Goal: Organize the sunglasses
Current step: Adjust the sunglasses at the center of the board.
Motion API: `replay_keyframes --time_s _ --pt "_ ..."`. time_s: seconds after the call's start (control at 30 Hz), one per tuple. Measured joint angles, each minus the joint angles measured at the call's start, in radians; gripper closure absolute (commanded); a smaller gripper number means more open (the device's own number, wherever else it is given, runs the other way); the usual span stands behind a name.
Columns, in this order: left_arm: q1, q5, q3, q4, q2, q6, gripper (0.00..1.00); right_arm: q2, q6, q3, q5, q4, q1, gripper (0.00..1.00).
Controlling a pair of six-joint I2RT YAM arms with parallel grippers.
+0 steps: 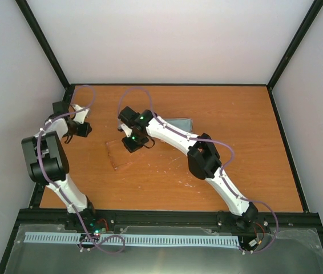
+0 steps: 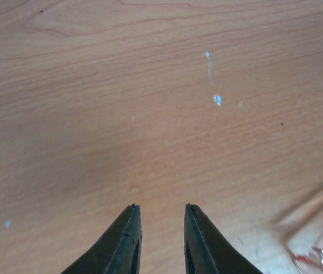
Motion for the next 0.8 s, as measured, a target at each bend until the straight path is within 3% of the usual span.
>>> replay_keyframes --time_s 0.3,0.53,0.8 --pt "-0.062 0.065 0.081 -0.034 0.165 0.055 0.76 -0.008 0.018 -0.113 0.001 -0.071 -0.003 0.94" --pt "-0.141 0.089 0.064 -0.053 0.186 0.079 0.77 -0.006 0.026 -0.163 -0.018 -0.074 -0.004 0.94" --pt "-0.143 0.1 0.013 -0.036 0.168 0.098 0.78 0.026 0.041 -0.164 -0.051 -0.063 -0.021 0.94"
